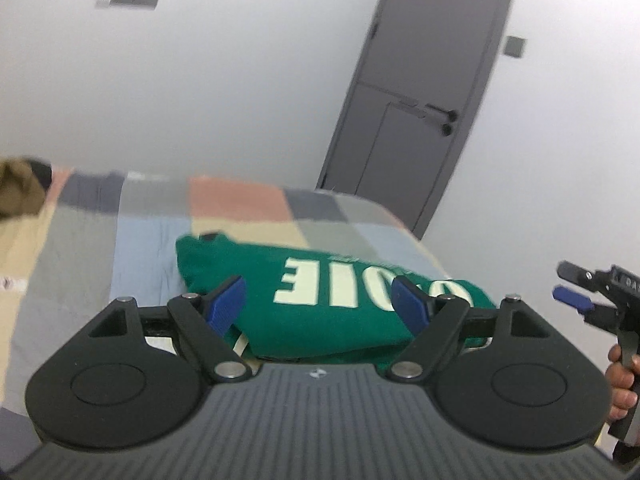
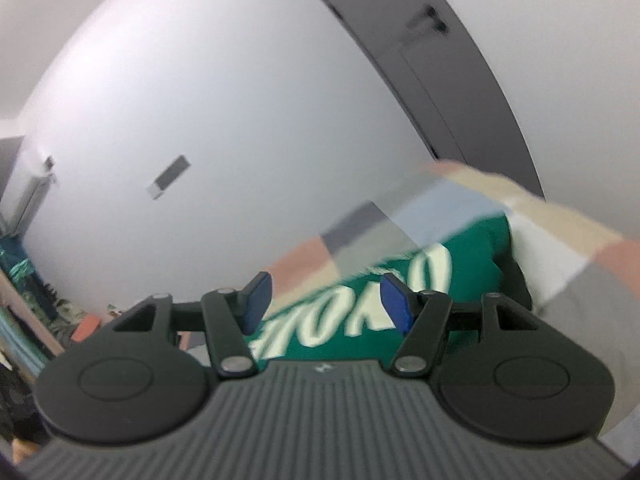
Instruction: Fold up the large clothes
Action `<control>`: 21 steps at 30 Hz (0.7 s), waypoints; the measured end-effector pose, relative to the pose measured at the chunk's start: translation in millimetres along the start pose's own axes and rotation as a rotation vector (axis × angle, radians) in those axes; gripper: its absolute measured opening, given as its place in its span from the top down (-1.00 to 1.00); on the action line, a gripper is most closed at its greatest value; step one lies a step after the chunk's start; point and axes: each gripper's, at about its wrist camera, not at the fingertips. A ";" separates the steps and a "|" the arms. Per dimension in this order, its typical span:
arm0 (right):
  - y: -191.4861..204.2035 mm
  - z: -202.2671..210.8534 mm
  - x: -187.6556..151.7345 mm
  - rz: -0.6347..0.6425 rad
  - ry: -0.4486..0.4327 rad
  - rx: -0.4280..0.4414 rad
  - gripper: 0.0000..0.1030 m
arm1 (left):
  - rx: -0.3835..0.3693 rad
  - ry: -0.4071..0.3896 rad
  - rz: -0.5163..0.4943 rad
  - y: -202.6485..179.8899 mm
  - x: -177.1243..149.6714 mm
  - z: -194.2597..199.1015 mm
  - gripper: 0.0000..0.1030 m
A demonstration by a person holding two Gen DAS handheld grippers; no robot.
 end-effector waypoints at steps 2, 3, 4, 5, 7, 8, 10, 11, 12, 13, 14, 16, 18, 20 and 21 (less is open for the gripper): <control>22.1 15.5 -2.2 0.049 -0.001 0.011 -0.23 | -0.007 -0.013 -0.029 -12.5 0.3 23.5 -0.61; 34.1 23.0 -2.7 0.077 0.001 0.006 -0.23 | -0.008 -0.018 -0.051 -18.6 -1.4 33.5 -0.61; 43.5 31.0 -5.8 0.103 0.002 0.003 -0.23 | -0.007 -0.021 -0.073 -24.0 -3.8 42.6 -0.61; 51.9 35.8 -7.9 0.128 0.001 0.005 -0.23 | -0.004 -0.025 -0.089 -28.0 -6.6 50.5 -0.61; 70.9 50.0 -14.3 0.181 -0.008 0.002 -0.23 | 0.008 -0.039 -0.121 -35.4 -13.6 66.0 -0.61; 78.4 56.6 -18.5 0.204 -0.012 -0.001 -0.23 | 0.015 -0.047 -0.134 -38.7 -18.3 73.8 -0.61; 94.4 72.2 -25.4 0.238 -0.014 -0.011 -0.23 | 0.018 -0.058 -0.148 -42.8 -27.4 86.0 -0.61; 99.6 78.7 -30.6 0.251 -0.013 -0.011 -0.23 | 0.020 -0.063 -0.156 -45.8 -33.0 92.7 -0.61; 104.3 87.2 -35.1 0.260 -0.012 -0.011 -0.23 | 0.024 -0.068 -0.161 -45.8 -38.2 94.8 -0.61; 108.3 93.9 -40.4 0.269 -0.009 -0.012 -0.23 | 0.027 -0.074 -0.167 -47.4 -43.4 100.5 -0.61; 112.1 99.1 -45.5 0.278 -0.005 -0.014 -0.23 | 0.027 -0.079 -0.169 -48.5 -47.4 104.8 -0.61; 118.3 106.8 -57.4 0.302 -0.001 -0.015 -0.23 | 0.024 -0.091 -0.167 -49.0 -56.0 113.3 -0.61; 122.6 112.6 -68.0 0.320 0.000 -0.019 -0.23 | 0.029 -0.101 -0.171 -50.1 -64.2 121.3 -0.61; 127.0 118.4 -78.6 0.340 0.002 -0.024 -0.23 | 0.048 -0.111 -0.193 -52.7 -71.5 128.3 -0.61; 129.0 121.5 -82.9 0.349 0.002 -0.030 -0.23 | 0.057 -0.117 -0.199 -52.4 -75.2 132.2 -0.61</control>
Point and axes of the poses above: each gripper's, at about its wrist camera, not at the fingertips, and z roughly against the way its jaws point, y to its left, x to its top, and after that the axes turned 3 degrees about y, right-handed
